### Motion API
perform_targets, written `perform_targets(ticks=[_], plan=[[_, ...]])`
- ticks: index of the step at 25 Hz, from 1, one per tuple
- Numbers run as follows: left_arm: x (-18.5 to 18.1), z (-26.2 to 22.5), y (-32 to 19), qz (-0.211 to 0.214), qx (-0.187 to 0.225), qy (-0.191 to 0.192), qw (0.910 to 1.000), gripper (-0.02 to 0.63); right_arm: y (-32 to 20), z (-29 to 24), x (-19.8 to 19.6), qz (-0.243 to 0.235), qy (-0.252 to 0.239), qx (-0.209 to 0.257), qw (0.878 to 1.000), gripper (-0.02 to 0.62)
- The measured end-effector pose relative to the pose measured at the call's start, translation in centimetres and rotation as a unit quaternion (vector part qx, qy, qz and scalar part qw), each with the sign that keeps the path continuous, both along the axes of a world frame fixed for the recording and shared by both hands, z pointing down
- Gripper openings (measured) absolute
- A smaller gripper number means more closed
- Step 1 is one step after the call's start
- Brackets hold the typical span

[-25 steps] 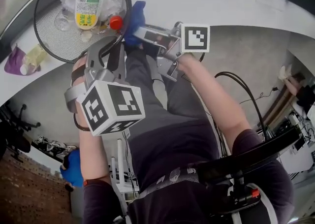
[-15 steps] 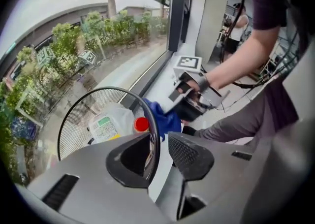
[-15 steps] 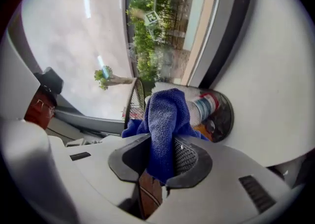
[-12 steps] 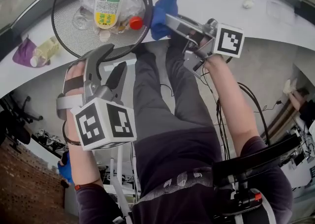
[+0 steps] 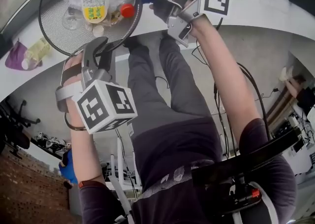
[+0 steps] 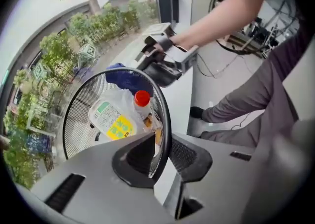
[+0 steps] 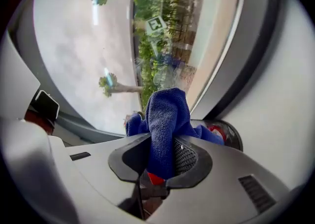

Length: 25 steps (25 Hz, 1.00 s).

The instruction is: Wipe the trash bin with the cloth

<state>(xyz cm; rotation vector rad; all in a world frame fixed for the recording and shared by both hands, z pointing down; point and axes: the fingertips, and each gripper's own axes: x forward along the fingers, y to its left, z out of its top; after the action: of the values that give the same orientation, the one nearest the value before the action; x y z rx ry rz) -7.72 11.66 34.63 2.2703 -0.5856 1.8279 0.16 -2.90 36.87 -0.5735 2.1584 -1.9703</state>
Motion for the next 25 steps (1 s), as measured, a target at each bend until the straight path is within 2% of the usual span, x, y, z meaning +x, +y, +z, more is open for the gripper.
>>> perform_targets(ticks=[2,4,6,9,11,14,16,18,19,21,23,25], plan=[[0.5,0.0,-0.3,-0.033,-0.001,0.004,0.9995,0.069,2.3,0.8,0.3,0.041,-0.035,-0.039,0.998,0.094],[1.2,-0.3,-0.7,-0.061,0.001,0.016,0.998,0.055,5.0,1.2,-0.4,0.042,-0.057,-0.065,0.995,0.094],[2.2,-0.6,-1.3,-0.082,-0.002,0.035,0.996,0.027,8.0,1.2,-1.7,0.01,-0.064,-0.077,0.995,0.094],[3.5,-0.7,-2.1,-0.108,-0.018,0.047,0.9929,0.025,11.9,0.9,-3.7,-0.053,-0.063,-0.084,0.993,0.094],[3.9,-0.7,-2.3,-0.116,-0.018,0.051,0.9917,0.025,12.6,1.1,-3.8,-0.056,-0.066,-0.098,0.991,0.094],[3.6,-1.4,-1.8,-0.092,-0.005,0.041,0.995,0.041,12.5,0.8,-3.3,-0.071,-0.049,-0.078,0.993,0.094],[2.3,-2.1,-1.3,-0.05,0.003,0.023,0.9985,0.147,11.5,0.6,-2.5,-0.093,-0.016,-0.042,0.995,0.095],[0.0,-1.8,-0.7,0.003,0.001,-0.015,0.9999,0.207,9.0,0.3,-0.8,-0.101,0.024,0.008,0.995,0.095],[-1.2,-1.2,-0.6,0.029,0.002,-0.041,0.9988,0.209,7.0,0.2,0.3,-0.09,0.036,0.027,0.995,0.095],[-2.6,0.1,-0.6,0.06,0.006,-0.073,0.9955,0.207,1.9,-0.6,3.1,-0.023,0.024,0.039,0.999,0.095],[-2.6,0.8,-0.7,0.063,0.006,-0.071,0.9955,0.133,-3.4,-1.9,5.0,0.063,-0.02,0.042,0.997,0.095],[-2.2,0.9,-0.4,0.059,0.006,-0.064,0.9962,0.107,-6.1,-2.8,4.7,0.092,-0.048,0.05,0.993,0.095]])
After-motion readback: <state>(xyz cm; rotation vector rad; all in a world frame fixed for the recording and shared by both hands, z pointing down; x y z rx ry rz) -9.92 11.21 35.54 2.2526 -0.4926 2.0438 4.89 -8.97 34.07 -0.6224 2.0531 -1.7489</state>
